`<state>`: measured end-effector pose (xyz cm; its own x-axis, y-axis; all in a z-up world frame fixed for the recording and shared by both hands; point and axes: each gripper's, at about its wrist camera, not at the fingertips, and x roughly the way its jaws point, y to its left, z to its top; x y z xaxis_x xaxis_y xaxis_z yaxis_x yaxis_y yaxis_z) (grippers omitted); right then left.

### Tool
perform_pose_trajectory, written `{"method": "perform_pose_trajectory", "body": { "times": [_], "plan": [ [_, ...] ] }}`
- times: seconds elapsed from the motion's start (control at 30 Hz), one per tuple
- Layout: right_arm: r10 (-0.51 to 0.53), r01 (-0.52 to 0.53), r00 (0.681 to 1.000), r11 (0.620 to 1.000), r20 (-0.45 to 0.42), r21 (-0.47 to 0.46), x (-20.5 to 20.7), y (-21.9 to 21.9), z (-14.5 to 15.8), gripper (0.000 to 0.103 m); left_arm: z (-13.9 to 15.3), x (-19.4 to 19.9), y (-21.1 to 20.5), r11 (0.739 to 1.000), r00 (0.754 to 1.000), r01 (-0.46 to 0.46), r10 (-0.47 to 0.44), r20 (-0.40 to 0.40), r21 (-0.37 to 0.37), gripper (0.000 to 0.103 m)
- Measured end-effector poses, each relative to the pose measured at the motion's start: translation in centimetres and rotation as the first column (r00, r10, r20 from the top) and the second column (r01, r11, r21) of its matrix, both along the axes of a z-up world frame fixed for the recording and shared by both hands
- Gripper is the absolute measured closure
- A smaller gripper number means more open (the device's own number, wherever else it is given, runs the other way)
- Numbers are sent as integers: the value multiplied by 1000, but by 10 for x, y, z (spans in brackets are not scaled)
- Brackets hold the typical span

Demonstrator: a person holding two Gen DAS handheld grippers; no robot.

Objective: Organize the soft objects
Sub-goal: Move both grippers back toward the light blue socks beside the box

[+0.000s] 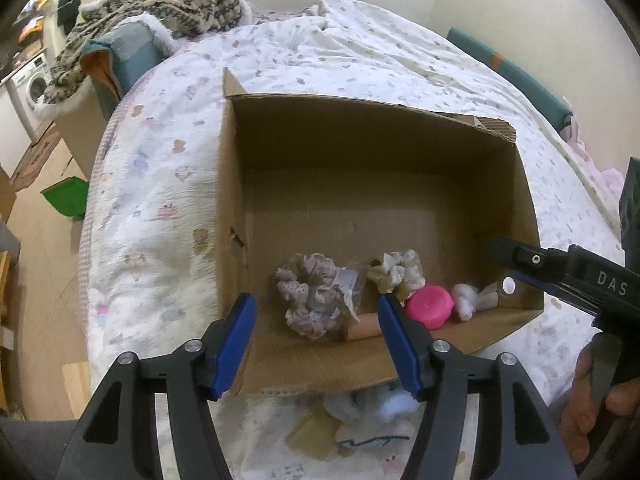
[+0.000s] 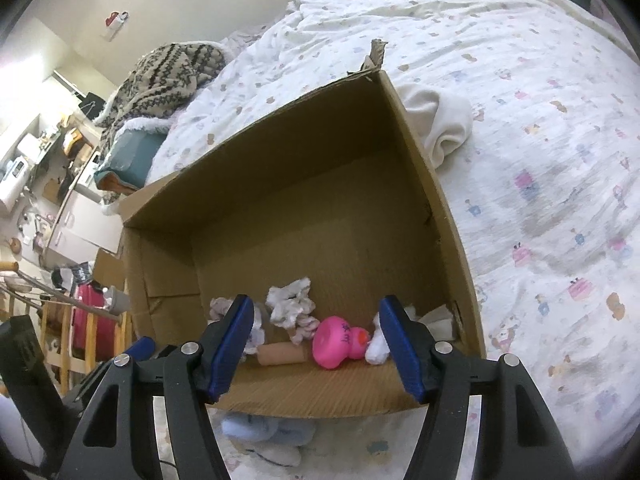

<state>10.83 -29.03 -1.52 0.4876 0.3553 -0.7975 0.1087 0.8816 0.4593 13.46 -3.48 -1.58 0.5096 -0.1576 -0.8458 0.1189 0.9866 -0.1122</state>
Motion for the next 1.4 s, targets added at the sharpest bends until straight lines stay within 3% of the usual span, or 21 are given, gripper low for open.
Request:
{"method": "perform_pose_trajectory", "body": {
  "times": [0.33, 0.77, 1.07, 1.27, 1.37, 1.4],
  "plan": [
    [23, -23, 1000, 1000, 5, 20, -26, 1, 11, 34, 8, -22, 16, 999, 999, -37, 37, 3, 12, 42],
    [20, -16, 999, 997, -50, 74, -63, 2, 1, 34, 5, -51, 32, 996, 996, -83, 84, -23, 23, 42],
    [68, -48, 987, 990, -148, 130, -73, 18, -24, 34, -2, -63, 50, 988, 986, -153, 153, -67, 0, 42],
    [186, -118, 938, 965, -292, 233, -72, 53, -64, 34, -8, -60, 59, 981, 976, -196, 193, -101, -16, 42],
    [205, -160, 931, 973, -303, 167, -66, 75, -72, 33, -11, -58, 61, 976, 971, -213, 208, -118, -32, 42],
    [196, -161, 933, 977, -302, 138, -63, 80, -73, 27, -11, -58, 61, 976, 970, -216, 210, -124, -38, 42]
  ]
}}
